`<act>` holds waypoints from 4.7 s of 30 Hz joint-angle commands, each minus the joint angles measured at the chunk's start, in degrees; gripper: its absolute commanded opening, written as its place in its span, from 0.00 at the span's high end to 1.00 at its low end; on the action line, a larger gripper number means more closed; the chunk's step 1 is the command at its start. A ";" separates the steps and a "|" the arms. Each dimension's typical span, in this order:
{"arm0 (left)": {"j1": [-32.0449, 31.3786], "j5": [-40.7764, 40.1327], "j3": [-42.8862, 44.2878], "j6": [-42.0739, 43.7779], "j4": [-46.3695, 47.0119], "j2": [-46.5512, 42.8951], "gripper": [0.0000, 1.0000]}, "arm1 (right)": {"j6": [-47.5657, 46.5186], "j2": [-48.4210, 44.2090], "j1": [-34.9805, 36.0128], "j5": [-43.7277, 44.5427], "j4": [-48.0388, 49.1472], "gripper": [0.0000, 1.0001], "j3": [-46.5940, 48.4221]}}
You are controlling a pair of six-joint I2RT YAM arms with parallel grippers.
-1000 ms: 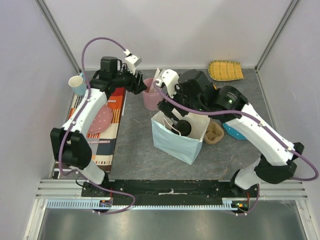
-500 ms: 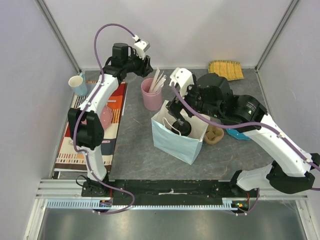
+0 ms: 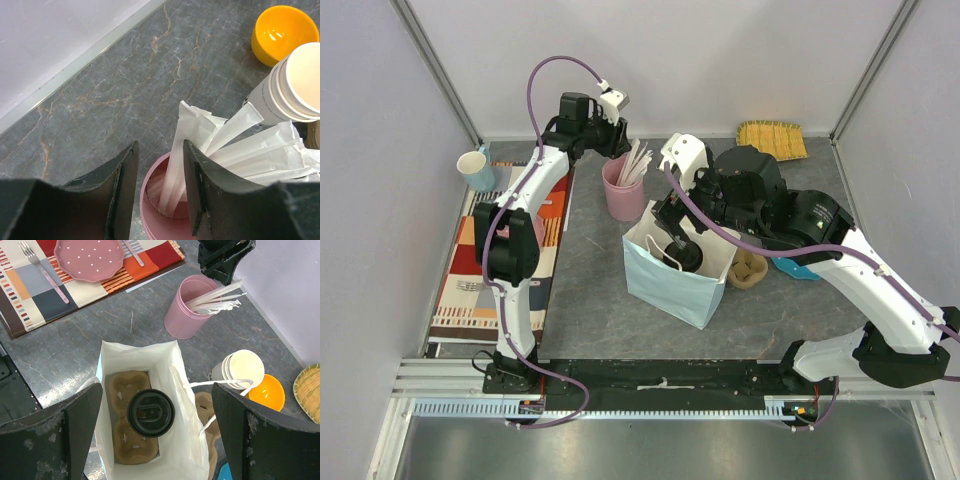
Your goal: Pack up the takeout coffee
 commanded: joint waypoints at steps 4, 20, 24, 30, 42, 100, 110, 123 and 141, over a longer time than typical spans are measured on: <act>-0.53 3.67 1.82 2.12 -0.01 -1.05 0.51 | -0.43 -0.59 -0.16 1.04 1.78 0.02 -0.33; -1.41 -0.99 6.13 2.74 0.17 3.79 0.59 | 0.45 0.28 -0.16 -1.60 1.25 0.02 0.90; -1.41 -0.03 6.22 2.47 0.17 3.35 0.65 | 0.62 0.46 -0.16 -2.30 1.25 0.02 0.90; -1.41 0.24 5.60 3.09 -0.27 2.12 0.82 | 0.36 0.64 -0.16 -2.48 1.25 0.02 0.72; -1.15 -7.67 5.86 4.41 -2.82 -6.66 0.98 | 1.59 1.08 -0.25 -2.13 2.21 0.02 1.77; -24.78 23.71 22.57 -18.54 -13.72 -23.64 0.98 | 14.69 -17.55 -1.92 34.79 12.50 0.02 -13.61; -29.10 20.72 14.92 -13.79 -11.69 -20.65 0.98 | 14.16 -17.20 -2.01 31.88 12.50 0.02 -15.19; -29.71 21.33 8.06 -10.89 -12.04 -19.59 0.91 | 13.63 -18.17 -2.01 42.95 11.80 0.02 -15.10; -29.63 18.37 14.47 -7.73 -18.36 -20.82 0.30 | 13.90 -18.88 -2.01 48.67 9.60 0.02 -15.80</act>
